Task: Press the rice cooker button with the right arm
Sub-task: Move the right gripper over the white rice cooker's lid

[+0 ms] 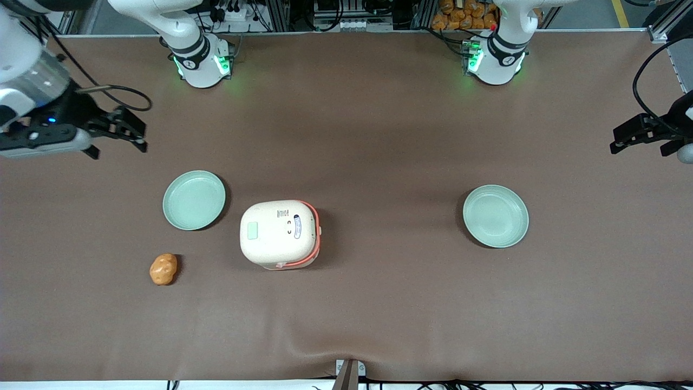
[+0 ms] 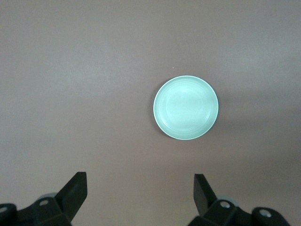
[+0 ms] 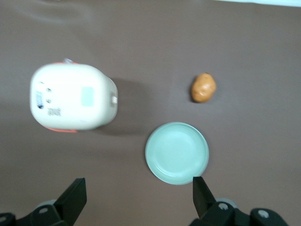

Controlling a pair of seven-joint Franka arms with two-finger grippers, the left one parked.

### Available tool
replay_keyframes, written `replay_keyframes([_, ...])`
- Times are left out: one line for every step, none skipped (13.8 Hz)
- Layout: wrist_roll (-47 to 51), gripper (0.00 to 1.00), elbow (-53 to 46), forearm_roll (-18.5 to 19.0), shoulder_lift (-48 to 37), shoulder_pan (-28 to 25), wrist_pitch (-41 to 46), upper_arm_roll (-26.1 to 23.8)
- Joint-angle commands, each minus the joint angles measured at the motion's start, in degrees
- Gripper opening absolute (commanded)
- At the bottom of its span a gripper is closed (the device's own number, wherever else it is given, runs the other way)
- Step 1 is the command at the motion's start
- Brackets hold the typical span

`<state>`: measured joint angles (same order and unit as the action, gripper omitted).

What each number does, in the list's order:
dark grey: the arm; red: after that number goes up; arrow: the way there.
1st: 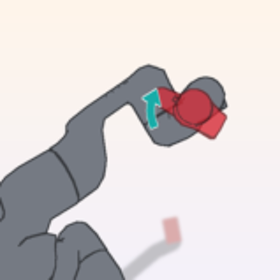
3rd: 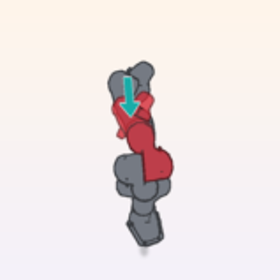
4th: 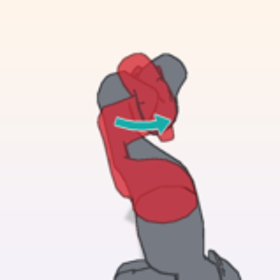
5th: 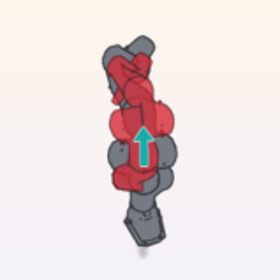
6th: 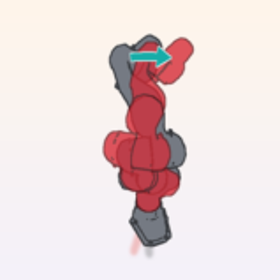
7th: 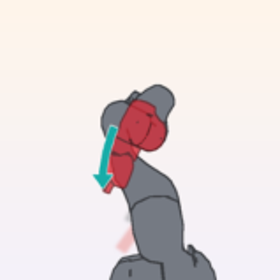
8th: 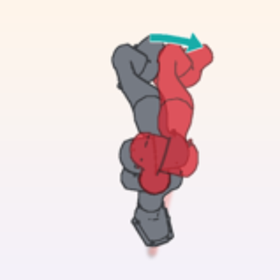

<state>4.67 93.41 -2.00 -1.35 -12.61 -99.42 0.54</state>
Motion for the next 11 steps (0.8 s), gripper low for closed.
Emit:
replay_keyframes([2.09,1.0,-2.0,-0.55,3.62,-2.49,-3.31,0.51])
replay_keyframes([3.66,1.0,-2.0,-0.55,5.02,-3.64,-5.42,0.51])
replay_keyframes([5.94,1.0,-2.09,-0.55,6.6,-4.95,-7.09,0.51])
replay_keyframes([8.4,1.0,-2.09,-0.12,7.84,-6.53,-8.24,0.51])
replay_keyframes([9.91,1.0,-2.26,-0.11,9.16,-7.77,-8.86,0.51])
replay_keyframes([10.27,1.0,-2.7,-0.11,10.21,-8.56,-9.3,0.51])
replay_keyframes([10.36,1.0,-2.7,-0.11,10.83,-9.61,-10.52,0.51])
replay_keyframes([10.36,1.0,-2.7,-0.29,11.45,-10.06,-11.84,0.51])
replay_keyframes([11.32,1.0,-2.7,-0.38,11.71,-10.15,-12.64,0.51])
replay_keyframes([12.02,1.0,-2.7,-0.55,12.15,-10.24,-12.82,0.51])
replay_keyframes([12.03,1.0,-2.7,-0.46,12.42,-10.94,-13.17,0.51])
